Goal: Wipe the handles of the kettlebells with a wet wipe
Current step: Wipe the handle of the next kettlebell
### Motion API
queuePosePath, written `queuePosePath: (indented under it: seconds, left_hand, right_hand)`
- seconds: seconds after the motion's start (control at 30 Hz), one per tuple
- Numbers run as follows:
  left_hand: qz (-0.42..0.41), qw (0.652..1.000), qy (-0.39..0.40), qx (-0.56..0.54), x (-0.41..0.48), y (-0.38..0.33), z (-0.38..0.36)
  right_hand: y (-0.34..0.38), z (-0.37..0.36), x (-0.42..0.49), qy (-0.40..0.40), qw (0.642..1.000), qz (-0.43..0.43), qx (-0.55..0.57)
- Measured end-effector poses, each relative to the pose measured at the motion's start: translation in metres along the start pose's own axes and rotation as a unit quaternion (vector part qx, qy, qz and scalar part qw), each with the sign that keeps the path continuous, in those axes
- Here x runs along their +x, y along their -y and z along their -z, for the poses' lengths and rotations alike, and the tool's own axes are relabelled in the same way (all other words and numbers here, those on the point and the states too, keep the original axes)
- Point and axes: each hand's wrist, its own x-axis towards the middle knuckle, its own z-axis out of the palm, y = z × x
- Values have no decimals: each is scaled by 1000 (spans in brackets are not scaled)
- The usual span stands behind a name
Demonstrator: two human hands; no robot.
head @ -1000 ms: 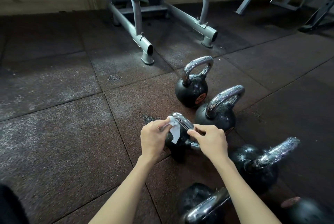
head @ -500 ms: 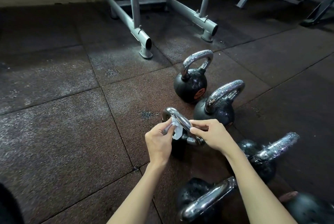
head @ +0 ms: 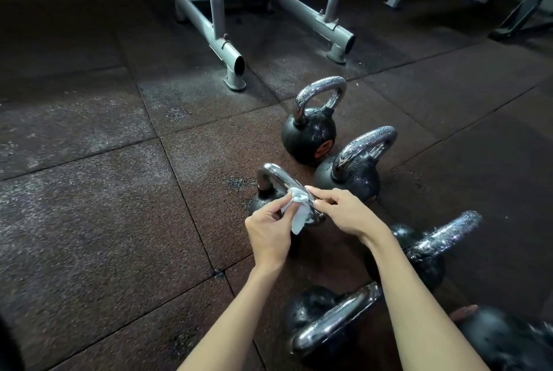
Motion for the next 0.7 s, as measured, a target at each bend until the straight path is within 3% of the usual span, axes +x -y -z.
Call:
queuePosePath:
  seconds: [0.17, 0.27, 0.47, 0.53, 0.7]
  left_hand:
    - [16, 1000, 11, 14, 2, 9, 4]
    - [18, 999, 34, 3, -12, 9, 0]
    - [-12, 1000, -23, 3, 0, 7, 2]
    - [-32, 999, -7, 1, -1, 7, -2]
    - [-64, 993, 41, 95, -7, 41, -2]
  right_hand:
    - [2, -9, 0, -46, 998, 6, 47]
    - [10, -9, 4, -30, 999, 20, 22]
    - [8, -4, 13, -4, 1000, 25, 14]
    - [4, -4, 15, -12, 999, 24, 20]
    - [2, -5, 16, -27, 999, 27, 11]
